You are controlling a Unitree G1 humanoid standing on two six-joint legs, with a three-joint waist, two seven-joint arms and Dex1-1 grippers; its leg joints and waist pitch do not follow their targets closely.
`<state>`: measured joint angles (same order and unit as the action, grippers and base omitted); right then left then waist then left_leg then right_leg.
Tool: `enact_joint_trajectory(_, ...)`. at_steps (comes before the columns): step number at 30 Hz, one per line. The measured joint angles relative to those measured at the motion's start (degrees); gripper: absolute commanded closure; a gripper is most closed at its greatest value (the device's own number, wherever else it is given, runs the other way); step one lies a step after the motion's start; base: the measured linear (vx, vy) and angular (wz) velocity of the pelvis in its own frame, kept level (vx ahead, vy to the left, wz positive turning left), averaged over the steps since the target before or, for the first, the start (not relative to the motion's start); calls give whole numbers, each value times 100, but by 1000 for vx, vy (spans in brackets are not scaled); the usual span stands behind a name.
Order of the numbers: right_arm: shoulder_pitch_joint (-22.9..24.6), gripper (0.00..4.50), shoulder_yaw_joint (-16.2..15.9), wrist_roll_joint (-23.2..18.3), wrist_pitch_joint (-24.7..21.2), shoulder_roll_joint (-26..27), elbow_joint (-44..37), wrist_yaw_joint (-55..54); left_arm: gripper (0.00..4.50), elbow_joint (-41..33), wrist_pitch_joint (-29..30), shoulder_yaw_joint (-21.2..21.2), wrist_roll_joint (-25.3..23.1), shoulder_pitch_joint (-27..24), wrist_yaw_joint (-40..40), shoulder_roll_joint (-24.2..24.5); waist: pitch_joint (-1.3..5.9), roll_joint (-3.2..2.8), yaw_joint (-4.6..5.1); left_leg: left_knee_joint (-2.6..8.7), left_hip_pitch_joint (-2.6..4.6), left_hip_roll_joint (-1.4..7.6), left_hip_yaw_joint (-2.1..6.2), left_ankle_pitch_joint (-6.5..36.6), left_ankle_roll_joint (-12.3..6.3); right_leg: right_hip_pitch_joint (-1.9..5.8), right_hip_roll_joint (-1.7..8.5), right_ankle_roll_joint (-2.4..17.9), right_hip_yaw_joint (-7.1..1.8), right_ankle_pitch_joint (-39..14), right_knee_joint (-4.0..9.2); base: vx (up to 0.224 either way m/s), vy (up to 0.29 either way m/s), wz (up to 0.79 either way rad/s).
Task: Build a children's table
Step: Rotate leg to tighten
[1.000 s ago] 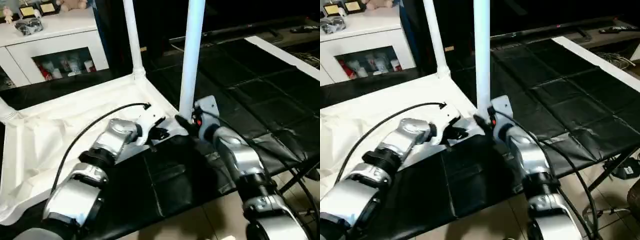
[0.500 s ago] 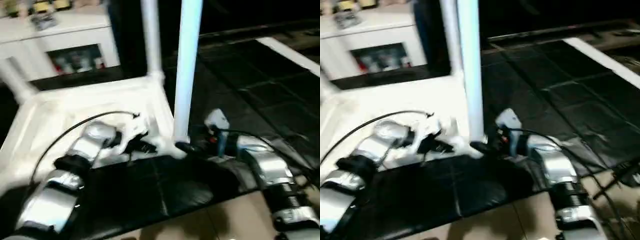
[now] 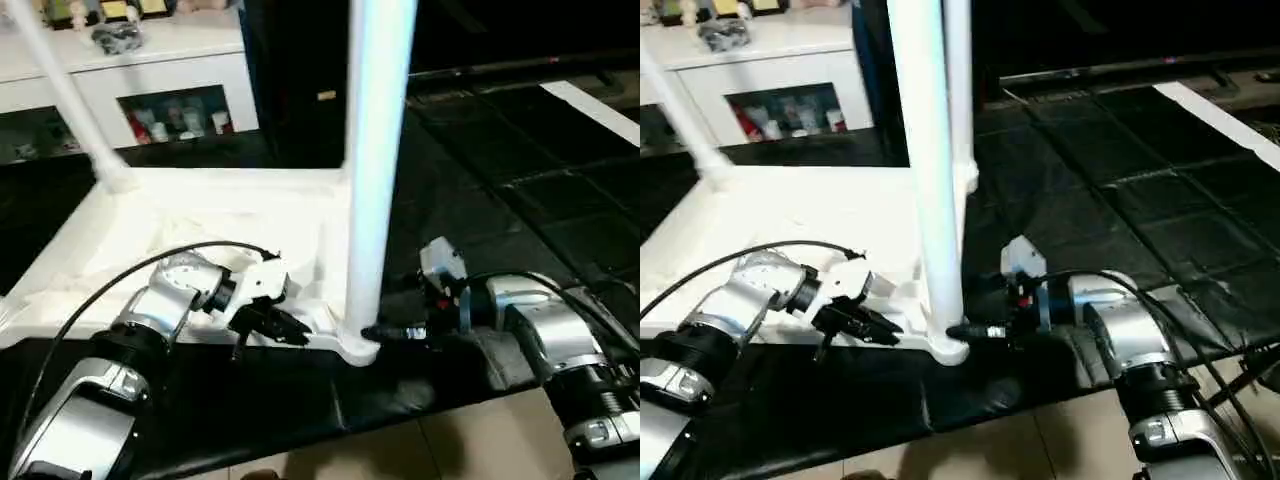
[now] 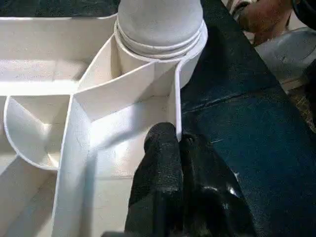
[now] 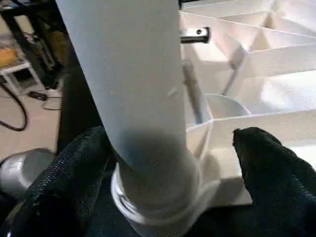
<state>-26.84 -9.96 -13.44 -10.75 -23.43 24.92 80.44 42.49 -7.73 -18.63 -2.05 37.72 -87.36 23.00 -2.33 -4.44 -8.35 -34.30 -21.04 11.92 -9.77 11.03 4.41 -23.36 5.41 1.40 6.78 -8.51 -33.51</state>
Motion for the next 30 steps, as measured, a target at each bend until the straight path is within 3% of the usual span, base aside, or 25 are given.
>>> enact_joint_trajectory(7, -18, 114, -171, -40, -42, 60, 0, 156, 450, -67, -3, -48, -2, -8, -2, 2, 1, 14, -8, -3, -4, 0, 0, -1, -1, 0, 0, -4, 0, -2, 0, 0, 0, 0)
enact_joint_trajectory(21, -132, 229, -181, -59, -97, 157, 63, 212, 450, -67, 1, -55, -20, -6, 68, 12, 2, 15, -4, -3, -2, 0, 1, -1, -1, 0, 0, -3, 0, -2, -4, 0, 0, 0)
enact_joint_trajectory(27, 30, 247, 79, 15, -124, 379, 8, -646, 450, -29, 472, -13, -209, 110, 691, -181, 5, 12, 22, -5, 15, -2, 0, -2, 2, 13, 0, -34, -11, -20, -27, 0, 0, 0)
enact_joint_trajectory(30, 26, 249, 335, 257, -177, 704, 27, -1810, 450, 186, 859, 86, -394, 316, 1447, -403, 4, 12, 116, -6, 36, -4, 2, -9, 14, 18, -1, -38, -12, -22, -40, 0, 0, 0)
